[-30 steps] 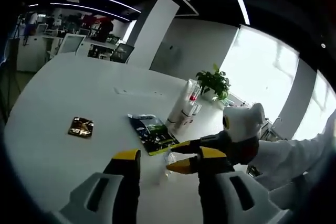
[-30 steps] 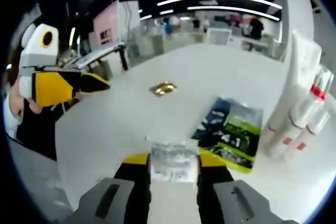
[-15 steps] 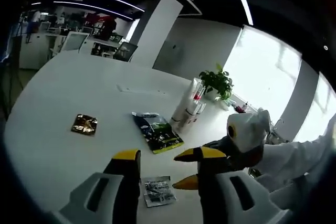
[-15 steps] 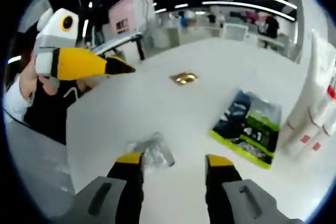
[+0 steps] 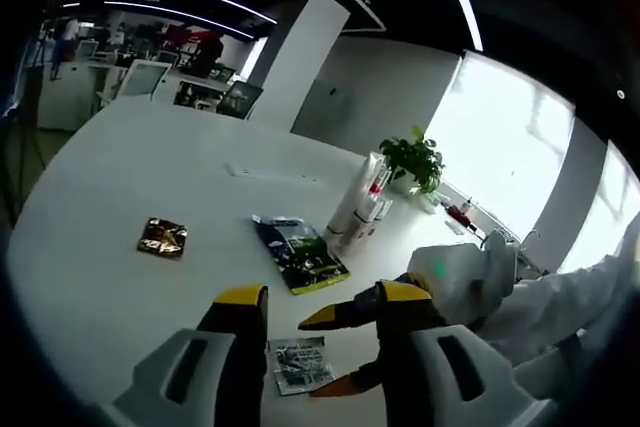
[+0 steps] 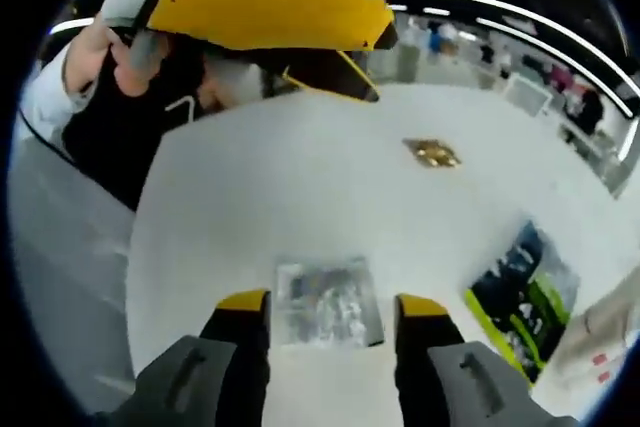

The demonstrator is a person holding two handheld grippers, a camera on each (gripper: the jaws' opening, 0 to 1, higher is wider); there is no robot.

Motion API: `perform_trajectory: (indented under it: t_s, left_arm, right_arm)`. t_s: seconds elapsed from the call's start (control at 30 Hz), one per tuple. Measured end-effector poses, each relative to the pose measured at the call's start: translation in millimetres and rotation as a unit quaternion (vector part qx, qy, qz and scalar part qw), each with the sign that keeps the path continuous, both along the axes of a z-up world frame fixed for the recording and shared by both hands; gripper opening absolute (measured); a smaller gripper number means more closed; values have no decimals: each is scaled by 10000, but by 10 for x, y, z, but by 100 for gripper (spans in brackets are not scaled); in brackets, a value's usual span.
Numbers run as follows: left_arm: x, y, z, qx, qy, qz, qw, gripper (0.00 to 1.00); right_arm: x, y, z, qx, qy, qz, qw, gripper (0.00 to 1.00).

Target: Arrange the skincare products in the storage area until every visible bottle or jar stands upright without overlapping.

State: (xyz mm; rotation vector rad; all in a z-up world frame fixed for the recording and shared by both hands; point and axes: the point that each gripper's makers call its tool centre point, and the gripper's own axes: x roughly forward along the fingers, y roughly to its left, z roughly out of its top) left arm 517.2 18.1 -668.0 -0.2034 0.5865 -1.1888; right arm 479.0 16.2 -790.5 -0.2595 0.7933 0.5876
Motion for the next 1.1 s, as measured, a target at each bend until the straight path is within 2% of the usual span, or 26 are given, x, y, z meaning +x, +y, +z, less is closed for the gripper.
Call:
perform_trajectory:
  t_s: [0.13, 0.17, 0.2, 0.33, 0.67, 0.87, 1.1]
  left_arm:
    - [13, 1, 4, -18, 14, 6, 10000, 38]
    - [14, -3, 0, -15, 22, -4, 10000, 38]
    - [17, -2, -5, -12, 23, -8, 10000, 38]
    - [29, -8, -23, -7, 35, -37, 10000, 38]
    - [48, 0, -22, -6, 46, -5, 10000, 38]
    - [-1, -10, -32, 18, 63, -35, 10000, 38]
    - [-30, -27, -40, -124, 338, -24, 9993, 38]
  right_arm:
    - [-25, -9, -51, -145, 29, 89, 9999, 47]
    - [5, 38, -24, -86, -124, 226, 9996, 46]
    - [-30, 10, -39, -123, -4, 153, 9998, 45]
    - [-41, 45, -33, -135, -4, 297, 9995, 39]
    - [-39, 12, -2, -285, -161, 283, 9991, 38]
    - [-42, -72, 121, -211, -291, 208, 9991, 38]
    - [-73, -257, 275, -187, -458, 52, 9988, 38]
